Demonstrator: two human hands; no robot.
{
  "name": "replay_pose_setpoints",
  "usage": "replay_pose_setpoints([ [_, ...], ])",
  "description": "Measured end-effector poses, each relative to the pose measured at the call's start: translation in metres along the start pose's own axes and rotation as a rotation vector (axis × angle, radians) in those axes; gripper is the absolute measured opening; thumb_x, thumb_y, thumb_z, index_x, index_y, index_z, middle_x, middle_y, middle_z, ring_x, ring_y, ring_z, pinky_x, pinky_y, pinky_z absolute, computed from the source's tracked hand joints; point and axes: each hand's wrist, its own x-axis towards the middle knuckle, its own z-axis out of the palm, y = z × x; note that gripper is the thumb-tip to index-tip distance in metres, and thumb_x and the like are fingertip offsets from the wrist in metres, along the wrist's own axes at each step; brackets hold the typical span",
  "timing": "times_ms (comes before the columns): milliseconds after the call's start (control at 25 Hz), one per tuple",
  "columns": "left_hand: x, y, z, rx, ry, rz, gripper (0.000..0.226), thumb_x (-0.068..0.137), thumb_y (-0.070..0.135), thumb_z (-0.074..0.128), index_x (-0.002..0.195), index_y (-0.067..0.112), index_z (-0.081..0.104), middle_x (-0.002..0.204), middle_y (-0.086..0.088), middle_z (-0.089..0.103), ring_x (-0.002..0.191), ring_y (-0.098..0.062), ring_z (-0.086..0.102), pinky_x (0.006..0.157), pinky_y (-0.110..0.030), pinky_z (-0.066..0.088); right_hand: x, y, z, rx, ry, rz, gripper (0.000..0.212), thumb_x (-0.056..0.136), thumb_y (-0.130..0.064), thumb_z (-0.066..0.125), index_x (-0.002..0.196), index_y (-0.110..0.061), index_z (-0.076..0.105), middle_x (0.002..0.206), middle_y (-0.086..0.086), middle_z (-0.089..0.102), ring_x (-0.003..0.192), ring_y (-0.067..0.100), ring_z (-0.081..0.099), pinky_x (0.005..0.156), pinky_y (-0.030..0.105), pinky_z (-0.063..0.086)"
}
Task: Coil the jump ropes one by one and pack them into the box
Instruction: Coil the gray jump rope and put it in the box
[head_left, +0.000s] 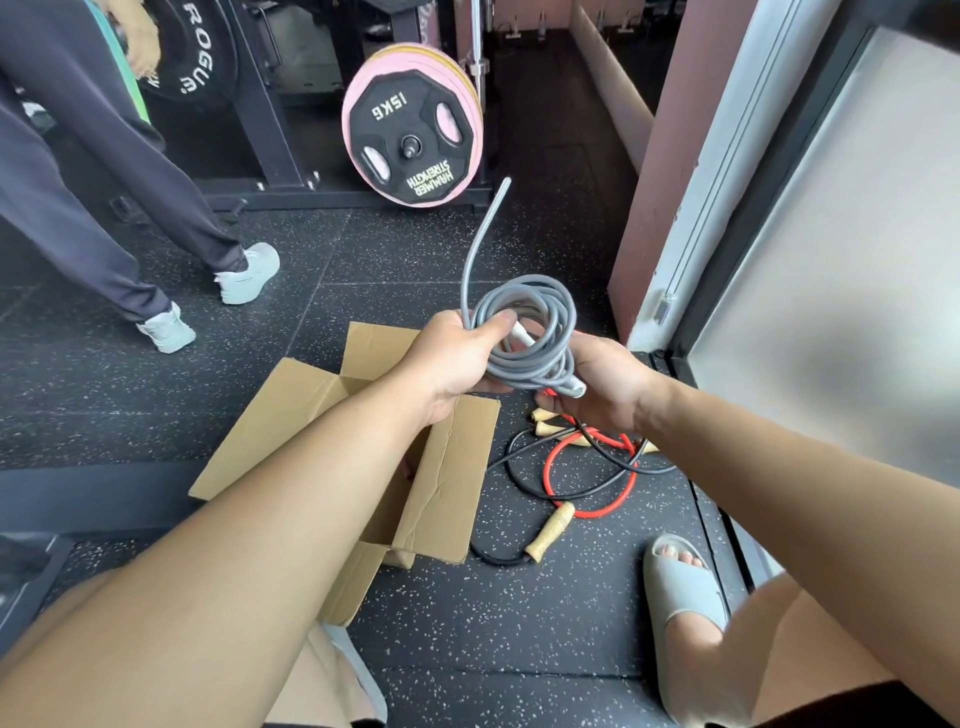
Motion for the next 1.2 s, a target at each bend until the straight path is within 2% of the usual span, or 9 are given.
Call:
replay_pose_setpoints([
  [240,0.009,-0.002,-0.004,-0.006,0.018,-0.017,0.016,0.096,0.026,0.064,0.097,0.010,0.066,0.093,-0.018,0.075,0.088,-0.035,0.074,0.074,-0.048,0.062,0.000,-0.006,0.001,0.188,-0.105,-0.044,0.040,0.094,-0.008,0.043,0.100,-0.031,0.075,0.090,-0.002,0.071,0.074,0.012,0.063,0.065,0.024,0.051],
  [360,0.014,-0.003,-0.011,0.076,0.130,0.052,0.012,0.094,0.026,0.066,0.090,0.015,0.068,0.073,0.001,0.076,0.075,-0.019,0.072,0.076,-0.041,0.060,-0.003,-0.011,-0.003,0.184,-0.170,-0.049,0.061,0.077,0.003,0.035,0.113,-0.029,0.073,0.091,0.007,0.064,0.068,0.017,0.054,0.059,0.027,0.048],
  [480,0.015,-0.004,-0.017,0.189,0.181,0.088,0.018,0.093,0.030,0.067,0.079,0.019,0.066,0.062,0.011,0.070,0.069,-0.010,0.063,0.076,-0.032,0.050,-0.005,-0.014,-0.002,0.190,-0.186,-0.086,0.049,0.086,-0.003,0.040,0.121,-0.022,0.068,0.079,0.007,0.058,0.053,0.013,0.046,0.053,0.023,0.040],
  [560,0.012,-0.007,-0.014,0.145,0.133,0.059,0.016,0.096,0.029,0.064,0.085,0.016,0.067,0.073,0.006,0.073,0.076,-0.016,0.066,0.081,-0.040,0.055,-0.005,-0.013,0.002,0.191,-0.161,-0.156,0.038,0.100,-0.015,0.048,0.135,-0.022,0.060,0.102,0.016,0.065,0.074,0.021,0.058,0.072,0.028,0.050],
  [640,0.007,-0.008,-0.006,0.019,0.031,0.010,0.016,0.100,0.026,0.057,0.103,0.012,0.065,0.095,-0.007,0.075,0.089,-0.028,0.071,0.082,-0.050,0.060,-0.003,-0.011,0.006,0.256,-0.117,-0.192,0.040,0.101,-0.016,0.054,0.141,-0.022,0.055,0.130,0.022,0.063,0.104,0.032,0.061,0.097,0.046,0.050],
  [720,0.003,-0.010,0.001,-0.044,-0.058,0.013,0.015,0.101,0.024,0.055,0.109,0.015,0.063,0.103,-0.008,0.074,0.095,-0.029,0.071,0.084,-0.053,0.058,-0.008,-0.014,0.013,0.303,-0.049,-0.208,0.036,0.101,-0.010,0.050,0.136,-0.014,0.059,0.111,0.016,0.072,0.093,0.028,0.070,0.089,0.047,0.058],
  [840,0.007,-0.012,0.003,0.061,-0.040,0.118,0.010,0.093,0.028,0.065,0.103,0.025,0.064,0.106,-0.004,0.074,0.104,-0.022,0.069,0.097,-0.051,0.053,-0.017,-0.020,0.020,0.313,-0.009,-0.189,0.027,0.103,-0.011,0.045,0.124,-0.013,0.062,0.084,0.007,0.075,0.072,0.019,0.072,0.066,0.034,0.061],
  [1040,0.008,-0.012,0.000,0.138,-0.033,0.132,0.023,0.090,0.018,0.071,0.111,0.013,0.064,0.110,-0.012,0.072,0.108,-0.024,0.067,0.101,-0.047,0.050,-0.016,-0.020,0.029,0.322,0.037,-0.210,0.035,0.088,-0.019,0.063,0.121,-0.009,0.066,0.099,0.017,0.069,0.082,0.026,0.065,0.080,0.039,0.057],
  [1200,0.007,-0.006,0.000,0.203,-0.038,0.173,0.007,0.090,0.017,0.070,0.096,0.018,0.070,0.100,-0.005,0.075,0.102,-0.021,0.070,0.096,-0.040,0.054,-0.014,-0.019,0.029,0.324,0.082,-0.218,0.034,0.099,-0.016,0.056,0.130,-0.007,0.062,0.112,0.021,0.067,0.094,0.031,0.066,0.094,0.049,0.053],
])
